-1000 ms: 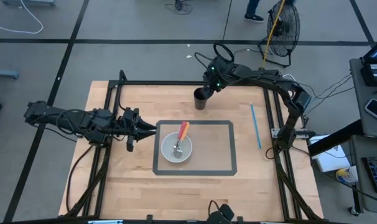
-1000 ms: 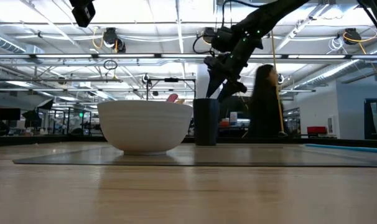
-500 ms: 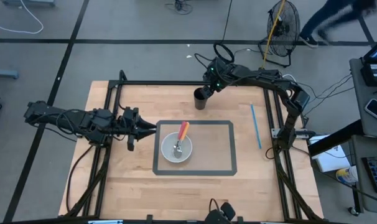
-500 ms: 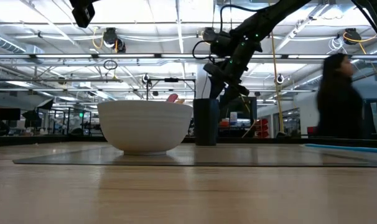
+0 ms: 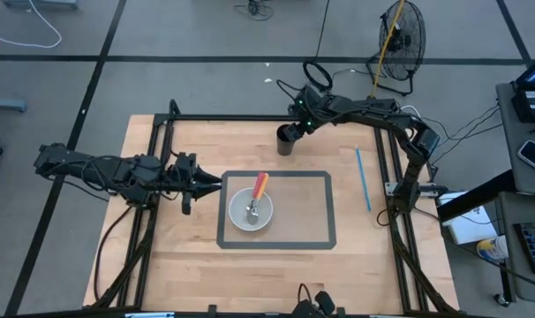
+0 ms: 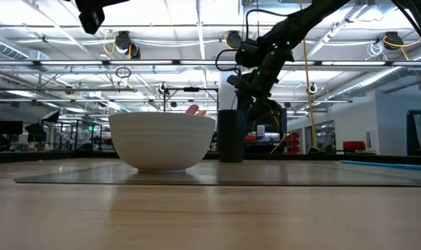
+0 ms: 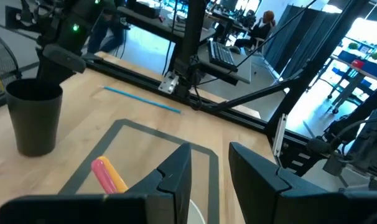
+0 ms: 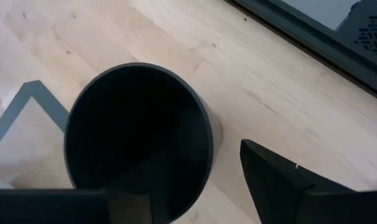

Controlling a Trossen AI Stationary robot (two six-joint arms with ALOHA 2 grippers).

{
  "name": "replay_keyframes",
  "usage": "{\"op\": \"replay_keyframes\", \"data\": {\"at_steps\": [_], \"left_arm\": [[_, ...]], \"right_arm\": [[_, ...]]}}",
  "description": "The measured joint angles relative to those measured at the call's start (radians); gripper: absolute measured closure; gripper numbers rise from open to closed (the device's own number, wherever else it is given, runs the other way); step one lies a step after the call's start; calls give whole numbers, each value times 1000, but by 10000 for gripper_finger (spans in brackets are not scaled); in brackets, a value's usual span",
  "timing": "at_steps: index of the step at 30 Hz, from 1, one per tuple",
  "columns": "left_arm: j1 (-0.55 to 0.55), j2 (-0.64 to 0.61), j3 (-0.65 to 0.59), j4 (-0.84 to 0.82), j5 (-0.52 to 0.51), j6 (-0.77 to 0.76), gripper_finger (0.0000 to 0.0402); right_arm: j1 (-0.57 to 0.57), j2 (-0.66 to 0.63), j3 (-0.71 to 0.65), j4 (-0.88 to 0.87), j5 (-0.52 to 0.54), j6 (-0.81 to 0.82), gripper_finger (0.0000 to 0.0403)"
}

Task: Pick & Place Utensil
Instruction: Put the black cup on the light brown mat to the right of the white bowl

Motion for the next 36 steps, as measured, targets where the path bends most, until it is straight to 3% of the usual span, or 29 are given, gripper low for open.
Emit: {"op": "replay_keyframes", "data": {"at_steps": [6, 19, 36], "left_arm": [[0, 0, 0, -6, 0, -15, 289], [-1, 0, 0, -10, 0, -17, 289], [0, 13, 0, -9, 5, -26, 289]], "right_arm": [[0, 0, 0, 19, 1, 10, 270], [0, 0, 0, 36, 6, -1, 394], [5, 0, 0, 35, 2, 7, 400]]}}
